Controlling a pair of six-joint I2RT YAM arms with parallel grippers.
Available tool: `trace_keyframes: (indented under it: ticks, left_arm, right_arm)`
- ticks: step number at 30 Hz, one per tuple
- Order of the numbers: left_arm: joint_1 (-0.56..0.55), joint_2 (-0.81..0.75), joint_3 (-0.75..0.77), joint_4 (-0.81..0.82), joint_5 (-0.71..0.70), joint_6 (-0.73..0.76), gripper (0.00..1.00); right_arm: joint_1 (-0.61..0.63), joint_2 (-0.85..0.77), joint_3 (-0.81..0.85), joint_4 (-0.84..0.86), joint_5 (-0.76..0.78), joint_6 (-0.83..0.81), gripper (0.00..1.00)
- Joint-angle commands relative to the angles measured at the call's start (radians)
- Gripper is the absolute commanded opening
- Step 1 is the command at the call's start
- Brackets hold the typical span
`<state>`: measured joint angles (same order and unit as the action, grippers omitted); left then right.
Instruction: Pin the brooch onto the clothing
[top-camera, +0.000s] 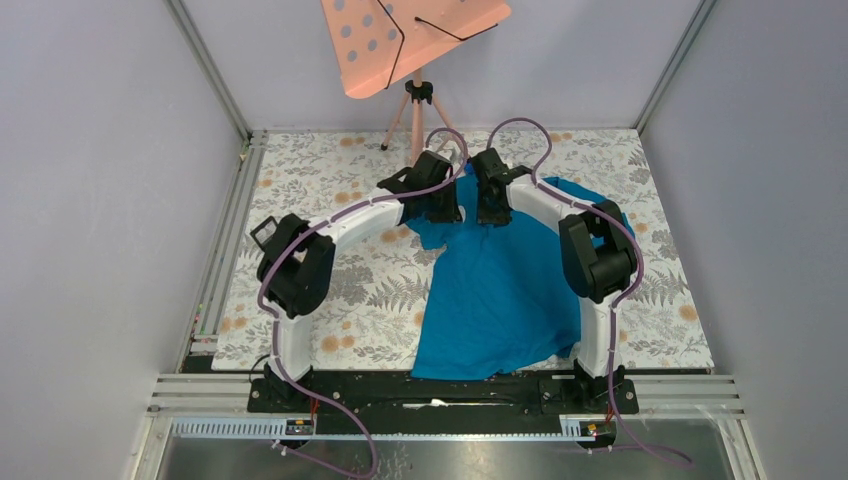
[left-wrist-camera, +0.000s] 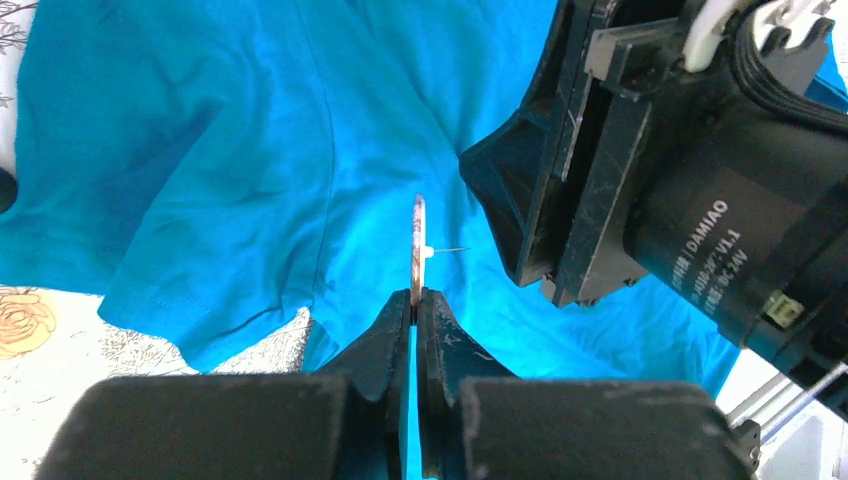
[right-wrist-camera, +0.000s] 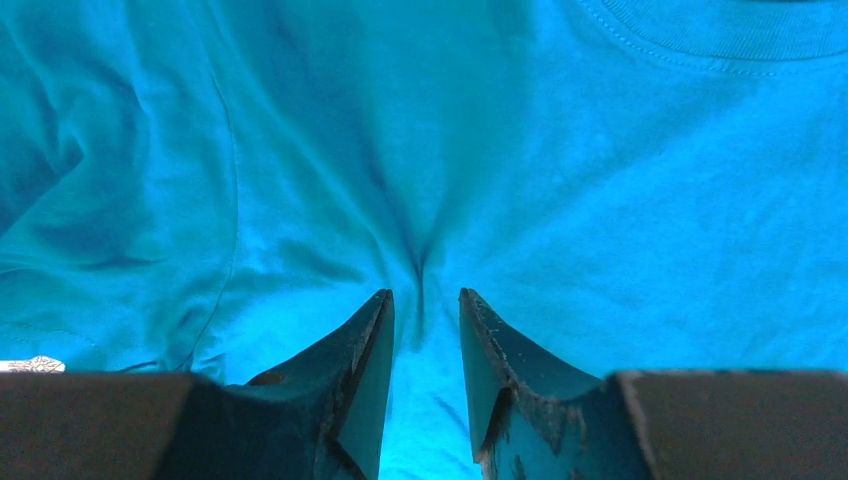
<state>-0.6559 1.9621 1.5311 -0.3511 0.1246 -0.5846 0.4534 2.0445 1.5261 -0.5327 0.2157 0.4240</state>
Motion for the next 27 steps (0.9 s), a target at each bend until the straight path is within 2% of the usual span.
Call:
trace_keyframes:
  ticks: [1, 9, 22, 23, 27]
  left_arm:
    - [-0.005, 0.048, 0.083, -0.002, 0.009, -0.031, 0.0]
    - [-0.011, 0.112, 0.159, -0.015, 0.012, -0.052, 0.0]
    - [-0.011, 0.141, 0.171, -0.038, 0.007, -0.088, 0.0]
    - [-0.011, 0.144, 0.172, -0.038, 0.009, -0.091, 0.0]
    - [-0.011, 0.159, 0.177, -0.04, 0.019, -0.098, 0.0]
  right_arm:
    - [-0.01, -0.025, -0.008, 0.008, -0.023, -0.023, 0.37]
    - [-0.022, 0.012, 0.003, 0.008, -0.049, -0.024, 0.32]
    - [-0.024, 0.045, 0.01, -0.004, -0.072, -0.003, 0.28]
    - [-0.024, 0.048, 0.009, -0.006, -0.071, -0.003, 0.26]
    - [-0.023, 0.046, 0.01, -0.006, -0.068, -0.001, 0.02]
